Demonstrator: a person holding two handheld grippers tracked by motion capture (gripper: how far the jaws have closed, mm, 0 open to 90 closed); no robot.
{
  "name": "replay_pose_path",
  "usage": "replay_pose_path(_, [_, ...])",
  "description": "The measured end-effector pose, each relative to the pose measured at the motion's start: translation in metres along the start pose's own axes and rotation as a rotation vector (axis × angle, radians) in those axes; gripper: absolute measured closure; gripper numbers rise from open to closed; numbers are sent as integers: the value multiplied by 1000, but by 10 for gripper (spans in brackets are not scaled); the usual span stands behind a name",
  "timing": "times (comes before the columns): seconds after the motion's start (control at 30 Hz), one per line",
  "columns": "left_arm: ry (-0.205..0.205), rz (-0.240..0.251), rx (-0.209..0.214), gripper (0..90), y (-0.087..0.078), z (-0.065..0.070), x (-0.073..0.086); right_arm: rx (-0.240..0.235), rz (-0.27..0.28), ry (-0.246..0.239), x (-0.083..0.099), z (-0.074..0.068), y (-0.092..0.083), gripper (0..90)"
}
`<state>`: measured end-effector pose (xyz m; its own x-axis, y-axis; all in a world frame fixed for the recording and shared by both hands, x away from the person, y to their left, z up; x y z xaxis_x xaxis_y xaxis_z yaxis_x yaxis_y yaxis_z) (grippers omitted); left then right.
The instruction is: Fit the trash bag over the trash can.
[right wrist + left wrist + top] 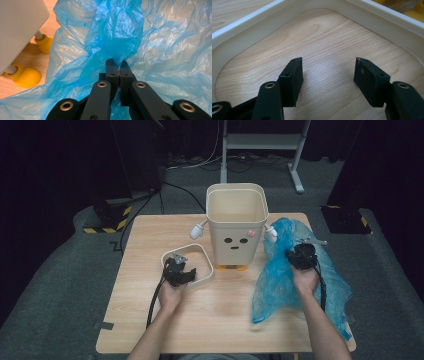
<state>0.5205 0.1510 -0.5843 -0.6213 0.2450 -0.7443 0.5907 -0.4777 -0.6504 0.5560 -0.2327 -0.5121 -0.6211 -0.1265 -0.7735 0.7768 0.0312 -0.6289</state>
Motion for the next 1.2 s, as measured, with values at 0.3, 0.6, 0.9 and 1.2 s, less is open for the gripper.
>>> replay_pose_path(0.3, [7,4,-3,405,0,0,0,16,13,-11,-3,20,-22,890])
replay_pose_path(0.6, [7,4,-4,405,0,0,0,25,25,-11,-7,32,-37,890])
replay_pose_path(0.9, [4,5,-5,406,0,0,0,22,57,-32,-17,38,-59,890])
replay_pose_path(1.2, [5,5,-6,406,0,0,0,-33,96,-15,-36,34,-81,890])
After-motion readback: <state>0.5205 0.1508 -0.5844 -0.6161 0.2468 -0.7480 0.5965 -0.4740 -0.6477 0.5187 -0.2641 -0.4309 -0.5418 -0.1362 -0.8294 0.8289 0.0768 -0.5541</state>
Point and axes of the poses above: each handheld gripper's, and its own axes: y roughly forward along the jaws, x roughly out of its underside, z roughly to its right, the point moved 9 cm from there along y, roughly forward along the jaws, and after that the axes turned 13 degrees about x, right-handed, at the moved point
